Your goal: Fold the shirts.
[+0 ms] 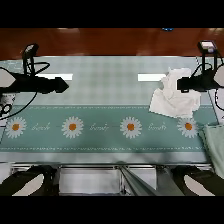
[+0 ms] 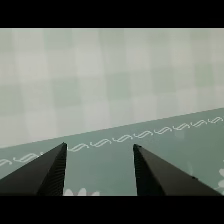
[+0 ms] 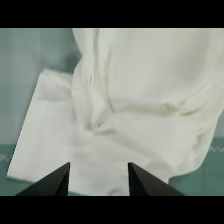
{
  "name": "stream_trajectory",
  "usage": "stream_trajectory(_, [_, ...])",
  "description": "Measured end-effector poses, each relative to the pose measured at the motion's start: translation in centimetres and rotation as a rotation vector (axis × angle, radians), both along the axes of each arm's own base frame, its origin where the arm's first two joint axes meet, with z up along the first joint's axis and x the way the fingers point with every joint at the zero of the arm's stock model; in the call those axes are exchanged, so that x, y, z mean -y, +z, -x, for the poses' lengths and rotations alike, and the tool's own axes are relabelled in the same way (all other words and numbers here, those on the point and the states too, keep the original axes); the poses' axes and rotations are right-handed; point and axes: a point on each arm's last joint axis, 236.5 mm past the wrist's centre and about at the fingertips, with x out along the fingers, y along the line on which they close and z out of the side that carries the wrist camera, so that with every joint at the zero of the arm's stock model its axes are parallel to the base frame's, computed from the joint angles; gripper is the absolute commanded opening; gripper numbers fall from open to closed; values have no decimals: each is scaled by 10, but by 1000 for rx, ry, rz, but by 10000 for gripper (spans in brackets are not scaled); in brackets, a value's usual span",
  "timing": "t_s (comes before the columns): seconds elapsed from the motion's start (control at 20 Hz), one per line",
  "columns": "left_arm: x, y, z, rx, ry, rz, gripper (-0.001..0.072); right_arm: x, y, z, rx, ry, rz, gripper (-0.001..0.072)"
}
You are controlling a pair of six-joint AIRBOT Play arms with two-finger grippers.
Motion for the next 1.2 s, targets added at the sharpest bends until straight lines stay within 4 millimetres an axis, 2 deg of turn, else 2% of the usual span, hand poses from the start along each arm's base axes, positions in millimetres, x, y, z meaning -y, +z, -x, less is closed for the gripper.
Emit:
stream_trajectory(0.1, [-3,3,-3,3,31,15,507,26,7,-14,58,-64,40,418])
stream_trajectory(0.2, [-4,12,-3,27,57,37,507,54,-5,-21,55,-152,22,418])
stream_trajectory(0.35, [-2,21,9,36,69,62,507,82,-49,-26,-25,-246,-76,417])
stream_trajectory(0.45, [5,24,26,6,55,93,507,98,-83,-26,-88,-300,-143,417])
stream_trajectory(0.6, [14,29,40,-9,42,123,507,105,-134,-25,-183,-349,-241,402])
stream_trajectory(0.65, [15,29,39,-6,45,129,507,103,-149,-24,-213,-356,-271,347])
stream_trajectory(0.7, [15,30,37,2,49,133,507,99,-161,-25,-231,-355,-300,113])
stream_trajectory(0.75, [15,30,35,8,55,138,507,94,-170,-26,-249,-348,-330,24])
stream_trajectory(0.8, [15,29,32,10,60,139,507,88,-174,-29,-253,-338,-361,23])
stream_trajectory(0.9, [6,22,28,3,77,124,507,78,-162,-40,-228,-281,-396,23])
stream_trajectory(0.95, [-7,20,24,5,105,108,507,76,-143,-51,-181,-246,-394,23])
stream_trajectory(1.05, [-32,17,19,-2,172,113,507,72,-91,-70,-67,-180,-367,23])
stream_trajectory(1.1, [-41,18,18,-4,200,130,507,70,-60,-79,4,-148,-350,23])
stream_trajectory(1.2, [-50,20,19,-16,221,163,507,63,-2,-88,122,-97,-320,23])
